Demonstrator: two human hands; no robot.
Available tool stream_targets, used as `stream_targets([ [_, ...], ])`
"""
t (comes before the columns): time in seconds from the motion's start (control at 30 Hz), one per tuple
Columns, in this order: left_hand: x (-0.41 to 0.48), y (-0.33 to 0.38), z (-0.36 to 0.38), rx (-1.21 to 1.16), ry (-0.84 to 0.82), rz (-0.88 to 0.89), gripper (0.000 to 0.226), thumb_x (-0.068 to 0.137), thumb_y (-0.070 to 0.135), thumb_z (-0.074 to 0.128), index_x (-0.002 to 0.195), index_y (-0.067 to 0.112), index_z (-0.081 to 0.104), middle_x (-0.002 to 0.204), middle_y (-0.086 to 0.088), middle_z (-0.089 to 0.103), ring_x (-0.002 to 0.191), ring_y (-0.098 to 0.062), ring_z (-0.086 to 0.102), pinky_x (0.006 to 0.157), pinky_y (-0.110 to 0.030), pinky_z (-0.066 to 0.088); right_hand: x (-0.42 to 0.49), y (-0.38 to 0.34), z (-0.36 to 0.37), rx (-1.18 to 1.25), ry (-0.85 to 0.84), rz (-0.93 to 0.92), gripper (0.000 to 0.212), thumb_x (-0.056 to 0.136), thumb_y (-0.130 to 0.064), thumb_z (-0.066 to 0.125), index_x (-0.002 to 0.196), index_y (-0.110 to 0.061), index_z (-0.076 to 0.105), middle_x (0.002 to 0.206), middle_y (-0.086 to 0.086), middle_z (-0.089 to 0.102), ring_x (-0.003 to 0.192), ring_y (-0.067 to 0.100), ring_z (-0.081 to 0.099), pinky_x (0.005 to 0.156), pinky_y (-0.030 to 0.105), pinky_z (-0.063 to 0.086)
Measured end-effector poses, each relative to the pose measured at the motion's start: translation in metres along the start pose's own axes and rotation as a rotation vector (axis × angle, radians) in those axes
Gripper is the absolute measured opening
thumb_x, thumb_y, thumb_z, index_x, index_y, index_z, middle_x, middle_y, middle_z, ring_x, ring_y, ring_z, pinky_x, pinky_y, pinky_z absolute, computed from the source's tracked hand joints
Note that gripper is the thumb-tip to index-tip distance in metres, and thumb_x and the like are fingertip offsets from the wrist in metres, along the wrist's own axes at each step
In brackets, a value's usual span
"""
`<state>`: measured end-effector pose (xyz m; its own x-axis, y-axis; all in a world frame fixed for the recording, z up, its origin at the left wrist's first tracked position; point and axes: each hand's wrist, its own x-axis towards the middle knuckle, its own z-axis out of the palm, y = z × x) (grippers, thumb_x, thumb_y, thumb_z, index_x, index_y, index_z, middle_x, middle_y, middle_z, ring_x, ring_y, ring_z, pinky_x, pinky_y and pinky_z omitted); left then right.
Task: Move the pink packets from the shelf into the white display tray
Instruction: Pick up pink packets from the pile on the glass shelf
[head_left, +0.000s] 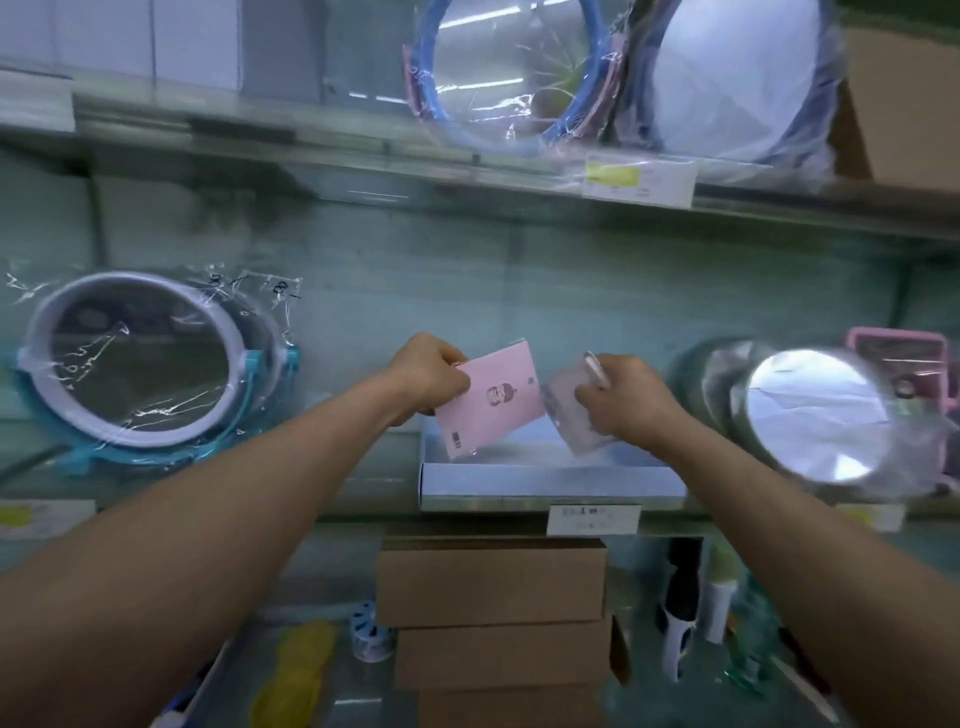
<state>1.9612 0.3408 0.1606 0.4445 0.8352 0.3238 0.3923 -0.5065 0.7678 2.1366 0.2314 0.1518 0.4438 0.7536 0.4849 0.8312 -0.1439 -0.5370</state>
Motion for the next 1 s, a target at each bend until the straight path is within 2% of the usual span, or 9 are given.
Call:
stream_targets([
  [0.07, 0.004, 0.000, 0.001, -0.012, 0.011, -0.044, 0.028, 0.087, -0.004, 0.046, 0.101, 0.003, 0.068, 0.088, -0.014, 0.062, 0.077, -0.027, 0.060, 0.067, -0.033, 0.054, 0.011, 0.004, 0.005, 0.078, -0.022, 0.052, 0.013, 0.085, -0.009, 0.052, 0.088, 0.000, 0.061, 0.078, 0.017, 0.066, 0.083, 0.036, 0.064, 0.074, 0.041, 0.052],
  [0.27, 0.016, -0.003, 0.012, -0.071, 0.057, -0.153, 0.015, 0.092, -0.001, 0.044, 0.081, 0.007, 0.051, 0.092, -0.017, 0.063, 0.077, -0.031, 0.064, 0.051, -0.033, 0.056, 0.031, 0.012, 0.019, 0.230, -0.030, 0.106, 0.020, 0.092, -0.015, 0.049, 0.096, 0.000, 0.062, 0.087, 0.014, 0.064, 0.087, 0.035, 0.063, 0.074, 0.037, 0.052],
  [0.33, 0.021, -0.008, 0.019, -0.090, 0.076, -0.157, 0.014, 0.091, -0.001, 0.045, 0.082, 0.008, 0.050, 0.092, -0.016, 0.062, 0.077, -0.033, 0.064, 0.049, -0.035, 0.057, 0.033, 0.015, 0.023, 0.375, -0.067, 0.151, 0.016, 0.095, -0.015, 0.048, 0.087, -0.006, 0.059, 0.077, 0.009, 0.061, 0.069, 0.030, 0.062, 0.061, 0.039, 0.057],
  [0.43, 0.031, -0.019, 0.029, 0.179, 0.156, 0.011, 0.018, 0.083, -0.003, 0.046, 0.081, 0.014, 0.051, 0.092, -0.016, 0.064, 0.086, -0.035, 0.065, 0.068, -0.040, 0.057, 0.031, 0.019, 0.023, 0.441, -0.125, 0.185, 0.027, 0.097, -0.013, 0.045, 0.071, -0.012, 0.053, 0.064, 0.007, 0.058, 0.053, 0.022, 0.058, 0.042, 0.030, 0.054],
  [0.5, 0.033, -0.024, 0.035, 0.423, 0.067, 0.074, 0.022, 0.081, -0.002, 0.048, 0.081, 0.019, 0.050, 0.096, -0.012, 0.064, 0.090, -0.030, 0.060, 0.072, -0.030, 0.047, 0.032, 0.024, 0.024, 0.381, -0.111, 0.152, 0.026, 0.096, -0.011, 0.043, 0.073, -0.007, 0.054, 0.061, 0.007, 0.057, 0.055, 0.026, 0.058, 0.042, 0.027, 0.051],
  [0.6, 0.028, -0.024, 0.040, 0.640, -0.263, 0.006, 0.017, 0.084, 0.007, 0.057, 0.096, 0.019, 0.059, 0.096, -0.010, 0.058, 0.086, -0.026, 0.053, 0.075, -0.026, 0.041, 0.033, 0.033, 0.027, 0.311, -0.075, 0.117, 0.018, 0.094, -0.013, 0.042, 0.090, -0.003, 0.055, 0.060, 0.006, 0.059, 0.069, 0.030, 0.061, 0.062, 0.035, 0.050],
  [0.77, 0.033, -0.016, 0.038, 0.602, -0.402, -0.093, 0.016, 0.085, 0.011, 0.057, 0.097, 0.018, 0.066, 0.089, -0.002, 0.055, 0.082, -0.020, 0.049, 0.076, -0.031, 0.044, 0.030, 0.044, 0.028, 0.179, 0.131, -0.032, 0.016, 0.091, -0.018, 0.044, 0.083, -0.006, 0.049, 0.076, 0.015, 0.060, 0.076, 0.036, 0.060, 0.066, 0.037, 0.047],
  [0.9, 0.040, -0.028, 0.041, 0.632, -0.351, -0.060, 0.014, 0.083, 0.004, 0.054, 0.083, 0.017, 0.058, 0.085, -0.004, 0.051, 0.077, -0.021, 0.045, 0.070, -0.028, 0.039, 0.024, 0.047, 0.028, 0.009, -0.106, -0.050, 0.021, 0.090, -0.014, 0.047, 0.070, -0.014, 0.051, 0.078, 0.010, 0.060, 0.080, 0.030, 0.060, 0.066, 0.031, 0.043],
  [1.0, 0.041, -0.037, 0.046, 0.710, -0.368, -0.056, 0.017, 0.084, 0.003, 0.057, 0.090, 0.013, 0.069, 0.096, -0.006, 0.061, 0.090, -0.023, 0.056, 0.083, -0.030, 0.049, 0.019, 0.049, 0.031, -0.026, -0.387, -0.065, 0.020, 0.091, -0.014, 0.052, 0.097, -0.018, 0.071, 0.097, 0.000, 0.067, 0.094, 0.017, 0.059, 0.078, 0.022, 0.042],
])
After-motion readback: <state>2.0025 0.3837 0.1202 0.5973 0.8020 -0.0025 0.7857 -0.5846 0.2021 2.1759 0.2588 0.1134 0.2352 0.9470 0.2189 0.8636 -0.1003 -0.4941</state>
